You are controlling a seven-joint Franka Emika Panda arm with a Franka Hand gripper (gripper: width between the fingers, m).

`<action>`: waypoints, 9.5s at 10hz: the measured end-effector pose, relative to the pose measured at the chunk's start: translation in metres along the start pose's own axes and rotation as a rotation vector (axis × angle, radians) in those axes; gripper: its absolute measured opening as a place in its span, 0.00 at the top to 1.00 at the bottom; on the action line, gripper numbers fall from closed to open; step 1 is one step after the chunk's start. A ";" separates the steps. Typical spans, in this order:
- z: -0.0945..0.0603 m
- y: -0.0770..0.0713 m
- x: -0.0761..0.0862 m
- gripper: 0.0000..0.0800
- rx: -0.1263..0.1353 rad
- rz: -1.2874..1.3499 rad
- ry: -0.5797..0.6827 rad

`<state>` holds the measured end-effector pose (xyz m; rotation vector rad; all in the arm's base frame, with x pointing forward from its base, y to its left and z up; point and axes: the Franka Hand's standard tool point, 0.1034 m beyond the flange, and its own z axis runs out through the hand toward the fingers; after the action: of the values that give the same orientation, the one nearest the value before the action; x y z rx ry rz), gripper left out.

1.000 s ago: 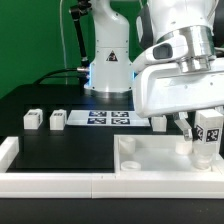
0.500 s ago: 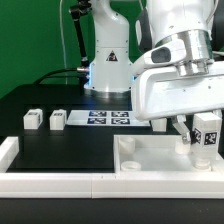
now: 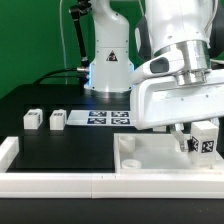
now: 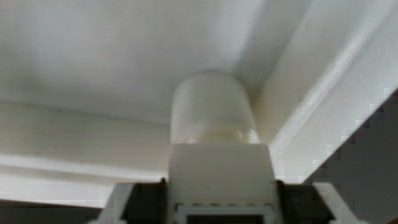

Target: Assemble square table

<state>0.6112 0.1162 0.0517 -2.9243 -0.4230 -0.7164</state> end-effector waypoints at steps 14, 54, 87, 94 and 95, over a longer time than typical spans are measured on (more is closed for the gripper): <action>0.000 0.001 0.001 0.19 -0.006 0.000 0.012; -0.013 0.001 0.031 0.19 0.030 0.267 -0.443; -0.012 0.003 0.032 0.42 -0.028 0.111 -0.387; -0.012 0.005 0.030 0.64 -0.212 0.907 -0.360; -0.012 0.007 0.029 0.64 -0.241 1.110 -0.354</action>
Offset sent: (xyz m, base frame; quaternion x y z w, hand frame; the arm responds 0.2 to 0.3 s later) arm 0.0000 0.0000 0.0000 0.0000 0.0000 0.0000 1.0000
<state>0.6324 0.1144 0.0752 -2.8110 1.2480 -0.0747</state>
